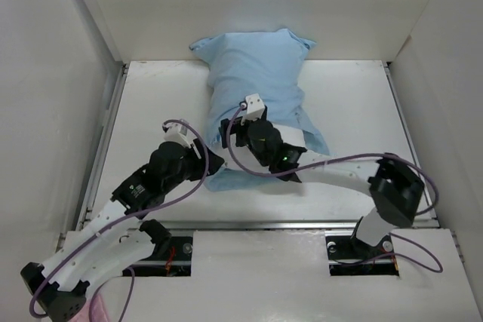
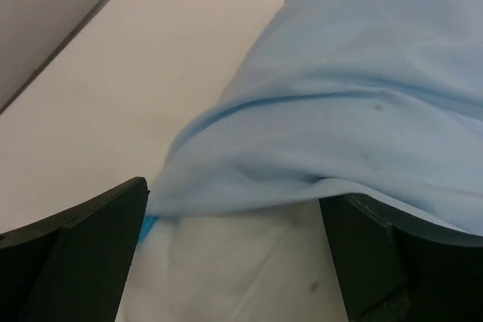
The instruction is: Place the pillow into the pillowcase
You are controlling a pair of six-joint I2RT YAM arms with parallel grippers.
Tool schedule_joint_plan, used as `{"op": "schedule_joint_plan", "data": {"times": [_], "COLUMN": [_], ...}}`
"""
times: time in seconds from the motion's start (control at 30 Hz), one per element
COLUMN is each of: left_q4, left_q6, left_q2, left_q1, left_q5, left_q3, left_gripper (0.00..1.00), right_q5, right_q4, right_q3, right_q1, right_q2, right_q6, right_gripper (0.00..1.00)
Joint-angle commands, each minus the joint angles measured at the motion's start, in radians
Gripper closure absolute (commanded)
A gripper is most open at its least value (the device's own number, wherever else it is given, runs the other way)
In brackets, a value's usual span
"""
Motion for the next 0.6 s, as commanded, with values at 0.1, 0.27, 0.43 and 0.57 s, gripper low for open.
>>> {"op": "schedule_joint_plan", "data": {"times": [0.1,0.27,0.43,0.57], "left_q4": [0.016,0.102,0.158,0.149], "left_q6": [0.078,0.163,0.265,0.339], "left_q2": [0.023,0.166,0.322,0.476], "left_q1": [-0.005,-0.005,-0.056,-0.183], "left_q5": [-0.076,-0.001,0.084,0.042], "left_q3": [0.077,0.118,0.23,0.378], "left_gripper": [0.23,0.0,0.0,0.0], "right_q5": [-0.236,-0.098,-0.246,-0.373], "right_q4": [-0.63,-0.869,-0.964,-0.955], "right_q3": [0.046,0.02,-0.089,-0.154], "right_q1": [-0.031,-0.08,-0.341,-0.484], "right_q2": [-0.298,-0.464,-0.545,-0.547], "right_q6": [0.181,0.315,0.415,0.415], "right_gripper": [0.0,0.0,0.07,0.33]}}
